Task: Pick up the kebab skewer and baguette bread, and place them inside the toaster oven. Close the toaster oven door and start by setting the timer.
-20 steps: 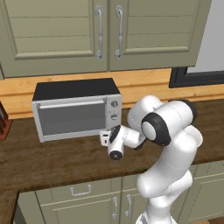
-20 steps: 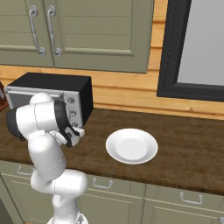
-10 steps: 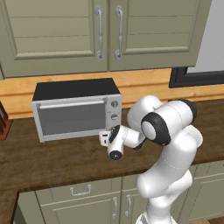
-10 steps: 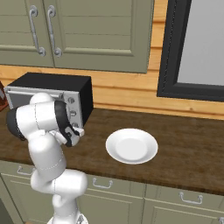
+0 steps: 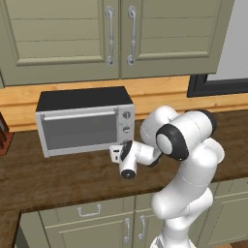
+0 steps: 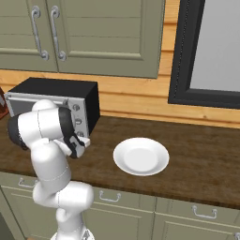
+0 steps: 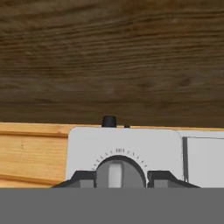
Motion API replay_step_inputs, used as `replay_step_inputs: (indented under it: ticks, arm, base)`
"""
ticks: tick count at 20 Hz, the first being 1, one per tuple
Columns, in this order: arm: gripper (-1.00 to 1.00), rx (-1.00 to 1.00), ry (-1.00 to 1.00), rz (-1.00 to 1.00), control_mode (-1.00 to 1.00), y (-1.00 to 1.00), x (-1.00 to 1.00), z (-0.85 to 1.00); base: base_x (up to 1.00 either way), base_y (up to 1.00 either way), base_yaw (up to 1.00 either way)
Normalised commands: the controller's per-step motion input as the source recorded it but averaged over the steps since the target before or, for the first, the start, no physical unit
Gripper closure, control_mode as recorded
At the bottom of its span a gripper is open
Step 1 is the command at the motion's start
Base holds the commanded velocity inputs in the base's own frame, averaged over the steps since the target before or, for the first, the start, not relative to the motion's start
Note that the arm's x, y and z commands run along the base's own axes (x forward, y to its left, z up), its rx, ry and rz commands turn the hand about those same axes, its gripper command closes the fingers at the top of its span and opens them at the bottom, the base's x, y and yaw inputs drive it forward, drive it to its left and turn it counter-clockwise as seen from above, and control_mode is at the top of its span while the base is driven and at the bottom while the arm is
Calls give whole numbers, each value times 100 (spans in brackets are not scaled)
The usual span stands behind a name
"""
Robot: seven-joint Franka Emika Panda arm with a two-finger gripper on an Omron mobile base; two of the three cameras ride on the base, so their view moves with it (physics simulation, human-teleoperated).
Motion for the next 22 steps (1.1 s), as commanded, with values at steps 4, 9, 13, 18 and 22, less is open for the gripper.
replay_step_inputs:
  ticks: [4, 9, 13, 18, 22]
  arm:
    - [100, -1, -6, 3, -100, 0, -1, 25]
    - [100, 0, -1, 1, -100, 0, 0, 41]
    - [100, 0, 0, 0, -100, 0, 0, 46]
    - [100, 0, 0, 0, -100, 0, 0, 21]
    - [100, 0, 0, 0, -100, 0, 0, 2]
  base:
    - [0, 0, 0]
    - [0, 0, 0]
    - [0, 0, 0]
    - [0, 0, 0]
    - [0, 0, 0]
